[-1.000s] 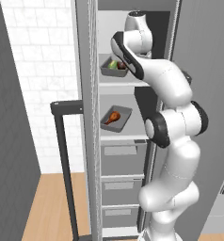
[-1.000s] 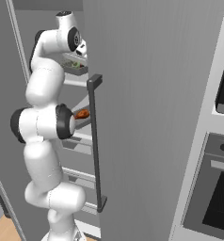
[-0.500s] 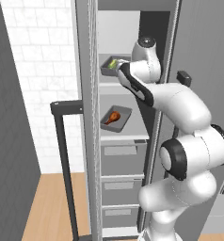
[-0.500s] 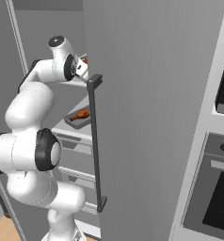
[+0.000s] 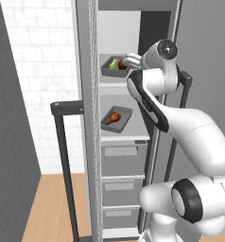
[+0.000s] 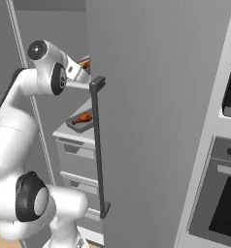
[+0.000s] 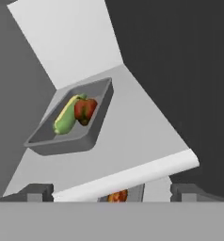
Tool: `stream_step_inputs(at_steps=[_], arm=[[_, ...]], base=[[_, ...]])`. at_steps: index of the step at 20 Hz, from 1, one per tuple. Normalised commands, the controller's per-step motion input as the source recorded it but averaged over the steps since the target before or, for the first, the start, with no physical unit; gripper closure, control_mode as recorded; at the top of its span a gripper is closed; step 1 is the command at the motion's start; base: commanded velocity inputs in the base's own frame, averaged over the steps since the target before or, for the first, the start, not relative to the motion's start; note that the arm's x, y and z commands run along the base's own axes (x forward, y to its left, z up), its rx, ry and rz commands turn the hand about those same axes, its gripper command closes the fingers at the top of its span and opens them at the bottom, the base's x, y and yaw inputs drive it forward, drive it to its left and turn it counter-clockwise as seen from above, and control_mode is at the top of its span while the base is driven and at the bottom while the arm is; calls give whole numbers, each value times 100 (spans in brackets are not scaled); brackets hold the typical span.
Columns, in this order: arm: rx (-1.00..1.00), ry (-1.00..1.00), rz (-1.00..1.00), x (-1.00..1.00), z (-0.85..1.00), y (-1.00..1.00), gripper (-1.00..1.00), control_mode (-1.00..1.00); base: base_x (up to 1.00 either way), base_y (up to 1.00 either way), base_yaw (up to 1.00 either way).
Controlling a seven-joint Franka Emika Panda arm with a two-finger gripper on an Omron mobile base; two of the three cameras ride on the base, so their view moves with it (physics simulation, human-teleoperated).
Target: Take the meat container that has the chicken drumstick and place it on the second highest rack of the freezer. Then take the vegetable container that has the corn and bell pepper and place it on the highest rack of the freezer.
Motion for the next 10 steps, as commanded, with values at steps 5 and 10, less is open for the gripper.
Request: stream_step_inputs(at_steps=[5, 10], arm=[[0, -4, 13, -98, -2, 0, -100, -100], [0, -1, 8, -88, -35, -18, -100, -100]], base=[[0, 0, 0], [0, 0, 0]])
